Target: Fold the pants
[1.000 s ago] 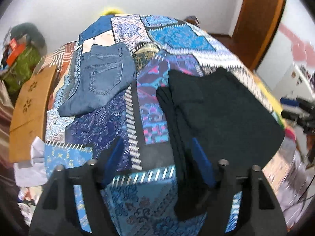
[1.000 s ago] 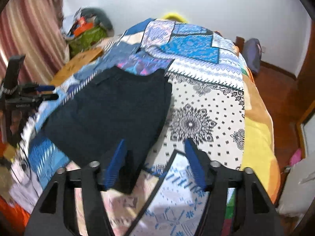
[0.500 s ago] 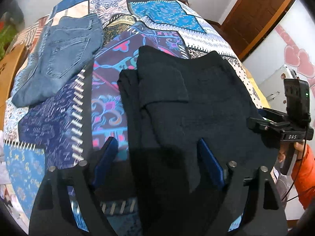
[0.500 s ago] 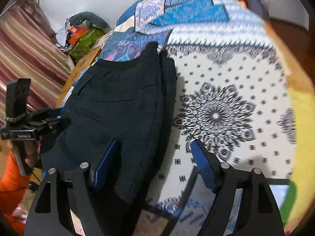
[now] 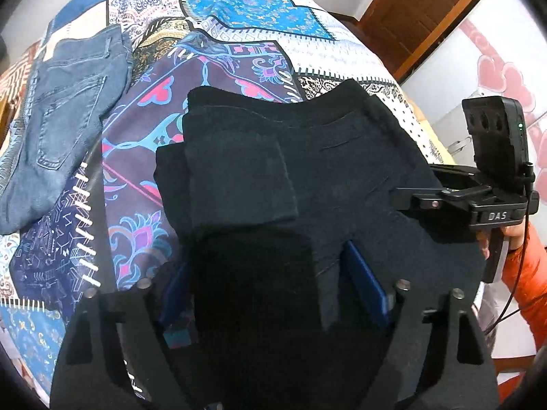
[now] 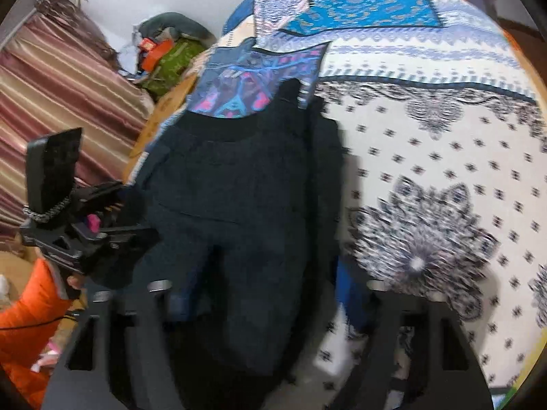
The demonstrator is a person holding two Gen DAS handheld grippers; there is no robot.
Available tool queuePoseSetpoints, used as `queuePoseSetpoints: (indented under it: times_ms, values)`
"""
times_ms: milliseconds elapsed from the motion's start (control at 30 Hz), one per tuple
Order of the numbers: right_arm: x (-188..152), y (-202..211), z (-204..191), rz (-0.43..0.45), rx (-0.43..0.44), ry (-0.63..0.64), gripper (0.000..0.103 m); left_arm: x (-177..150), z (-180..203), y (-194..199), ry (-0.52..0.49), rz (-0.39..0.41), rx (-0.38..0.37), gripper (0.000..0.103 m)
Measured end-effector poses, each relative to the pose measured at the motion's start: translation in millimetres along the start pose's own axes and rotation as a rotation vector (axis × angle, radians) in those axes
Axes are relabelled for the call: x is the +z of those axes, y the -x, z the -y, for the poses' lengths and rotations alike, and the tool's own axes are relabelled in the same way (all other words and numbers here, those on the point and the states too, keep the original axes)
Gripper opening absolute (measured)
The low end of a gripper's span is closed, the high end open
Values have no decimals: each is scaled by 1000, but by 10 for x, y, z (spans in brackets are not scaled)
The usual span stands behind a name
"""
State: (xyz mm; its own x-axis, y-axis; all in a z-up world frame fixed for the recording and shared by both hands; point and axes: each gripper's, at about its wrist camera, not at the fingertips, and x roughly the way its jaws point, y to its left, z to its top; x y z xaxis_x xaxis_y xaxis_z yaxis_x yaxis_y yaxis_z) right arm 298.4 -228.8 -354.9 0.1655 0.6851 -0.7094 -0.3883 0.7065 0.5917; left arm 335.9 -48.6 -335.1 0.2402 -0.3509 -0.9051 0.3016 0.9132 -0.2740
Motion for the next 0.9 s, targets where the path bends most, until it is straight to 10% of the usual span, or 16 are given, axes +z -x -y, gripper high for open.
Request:
queuePoseSetpoints:
  times_ms: [300, 900]
  values:
    - [78, 153, -302, 54, -88, 110, 20, 30, 143, 242, -13, 40, 43, 36]
    - [345, 1041, -1479, 334, -108, 325, 17, -86, 320, 1922, -71, 455, 159, 29]
